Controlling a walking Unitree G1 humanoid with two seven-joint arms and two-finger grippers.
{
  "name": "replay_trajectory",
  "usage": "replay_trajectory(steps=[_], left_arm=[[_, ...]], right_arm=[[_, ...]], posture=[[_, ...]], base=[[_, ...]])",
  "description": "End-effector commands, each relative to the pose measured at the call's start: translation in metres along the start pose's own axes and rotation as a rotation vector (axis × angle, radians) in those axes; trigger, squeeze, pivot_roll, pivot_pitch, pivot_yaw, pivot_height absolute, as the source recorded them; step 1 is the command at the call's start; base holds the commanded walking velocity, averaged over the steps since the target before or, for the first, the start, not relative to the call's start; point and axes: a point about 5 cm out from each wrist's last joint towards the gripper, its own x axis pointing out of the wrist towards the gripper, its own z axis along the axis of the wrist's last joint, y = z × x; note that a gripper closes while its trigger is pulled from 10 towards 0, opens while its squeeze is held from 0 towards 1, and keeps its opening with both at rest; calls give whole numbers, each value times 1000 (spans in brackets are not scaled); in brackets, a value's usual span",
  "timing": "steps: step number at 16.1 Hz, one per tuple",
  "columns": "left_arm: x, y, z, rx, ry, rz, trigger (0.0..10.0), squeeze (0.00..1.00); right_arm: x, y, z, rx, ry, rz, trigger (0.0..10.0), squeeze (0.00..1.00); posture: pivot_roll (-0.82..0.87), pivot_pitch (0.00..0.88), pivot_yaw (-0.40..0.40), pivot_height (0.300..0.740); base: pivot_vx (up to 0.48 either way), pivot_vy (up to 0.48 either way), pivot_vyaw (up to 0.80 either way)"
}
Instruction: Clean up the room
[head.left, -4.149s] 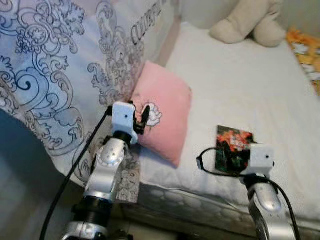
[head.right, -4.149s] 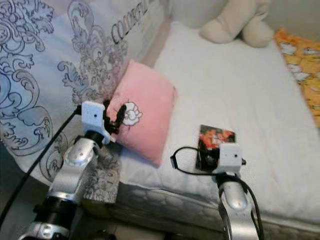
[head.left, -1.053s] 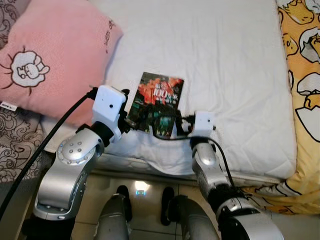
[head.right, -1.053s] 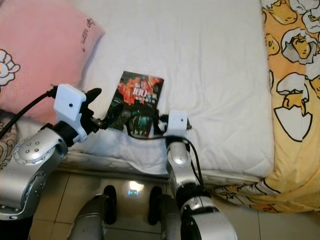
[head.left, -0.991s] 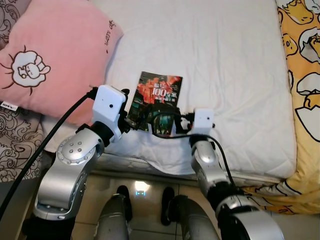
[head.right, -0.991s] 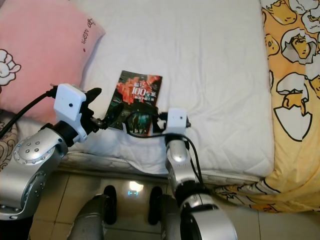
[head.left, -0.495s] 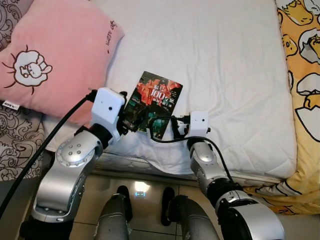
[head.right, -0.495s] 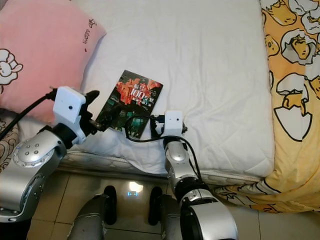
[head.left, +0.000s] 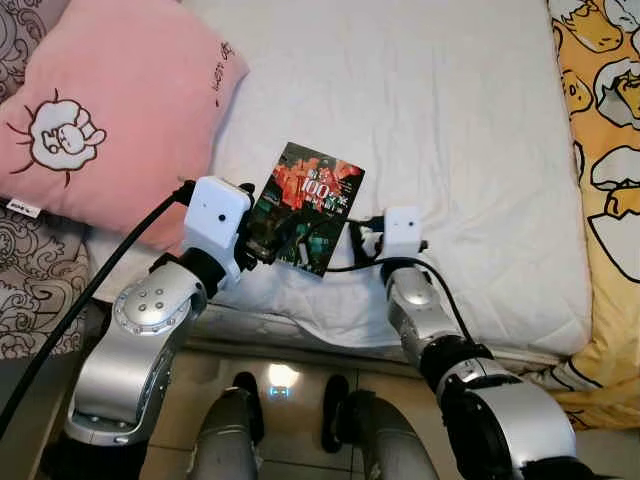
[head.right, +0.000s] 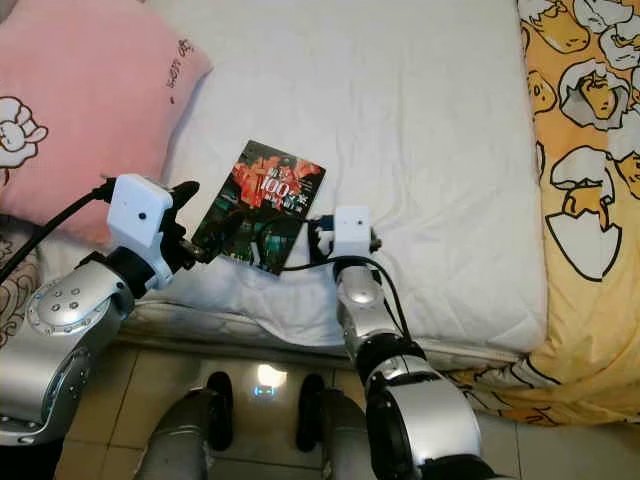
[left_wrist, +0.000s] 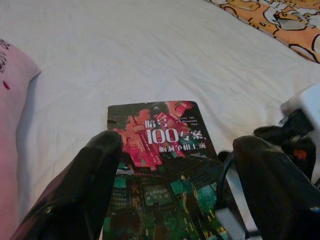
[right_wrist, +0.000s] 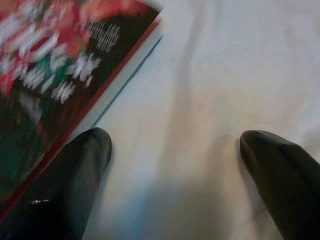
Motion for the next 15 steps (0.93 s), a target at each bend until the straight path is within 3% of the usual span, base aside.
replay_trajectory(steps=[1, 3, 6, 9, 12, 15], left_arm=[[-2, -5, -3, 1, 10, -7, 10000, 0], [-2, -8, -1, -2, 7, -11, 10000, 0], [-9, -22, 5, -6, -2, -101, 10000, 0], [-18, -28, 7, -3, 9, -103, 10000, 0], [-22, -28, 4, -6, 26, -90, 10000, 0], [-22, -27, 5, -4, 27, -57, 10000, 0]], right_arm=[[-3, 3, -11, -22, 65, 18, 10000, 0], [-2, 7, -13, -44, 99, 45, 10000, 0], [2, 10, -7, -181, 106, 96, 10000, 0], [5, 10, 0, -244, 103, 113, 10000, 0], [10, 26, 15, -265, 60, 175, 10000, 0], [14, 41, 38, -432, -36, 231, 10000, 0]], posture=[[341, 347, -153, 740], [350, 354, -156, 740], [389, 375, -162, 740], [424, 390, -172, 740], [430, 391, -181, 740], [438, 385, -208, 740]], base=[[0, 0, 0], [0, 0, 0], [0, 0, 0], [0, 0, 0], [0, 0, 0], [0, 0, 0]])
